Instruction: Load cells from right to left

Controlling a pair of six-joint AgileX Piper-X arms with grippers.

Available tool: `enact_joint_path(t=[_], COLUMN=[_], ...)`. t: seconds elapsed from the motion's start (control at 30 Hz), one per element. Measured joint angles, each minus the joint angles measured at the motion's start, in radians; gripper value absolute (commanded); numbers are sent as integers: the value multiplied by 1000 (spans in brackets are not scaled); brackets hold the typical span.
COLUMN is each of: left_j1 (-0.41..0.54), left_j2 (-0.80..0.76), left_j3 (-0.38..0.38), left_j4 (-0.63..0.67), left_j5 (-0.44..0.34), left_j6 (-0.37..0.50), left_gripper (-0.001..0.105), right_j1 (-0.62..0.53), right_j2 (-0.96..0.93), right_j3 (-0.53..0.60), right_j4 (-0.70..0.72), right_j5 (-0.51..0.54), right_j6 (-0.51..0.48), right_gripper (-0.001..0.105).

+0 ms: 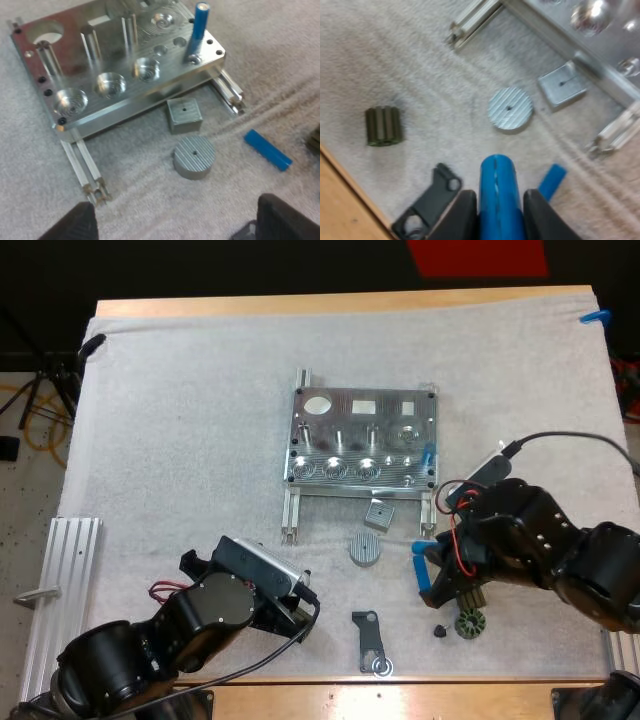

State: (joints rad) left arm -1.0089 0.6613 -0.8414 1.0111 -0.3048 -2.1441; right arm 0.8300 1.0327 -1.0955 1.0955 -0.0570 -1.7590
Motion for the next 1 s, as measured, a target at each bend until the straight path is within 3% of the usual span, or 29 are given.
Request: enact_joint_path(t=[0.3, 0.77, 1.0], left_j1=[0, 0, 0], left_j2=[0, 0, 0], left_j3=[0, 0, 0], left_j4=[-57, -45, -45], left_j5=[-41, -61, -127], left_j6=[-24, -24, -24], left_gripper=[65, 65, 65], right_j1=[0, -18, -64], right_j2=[104, 359, 455], right_j3=[-130, -343, -407], right_j4=[129, 159, 164], right_j5=[104, 207, 220], right_j6=[-119, -263, -305], right_gripper=[17, 17, 17])
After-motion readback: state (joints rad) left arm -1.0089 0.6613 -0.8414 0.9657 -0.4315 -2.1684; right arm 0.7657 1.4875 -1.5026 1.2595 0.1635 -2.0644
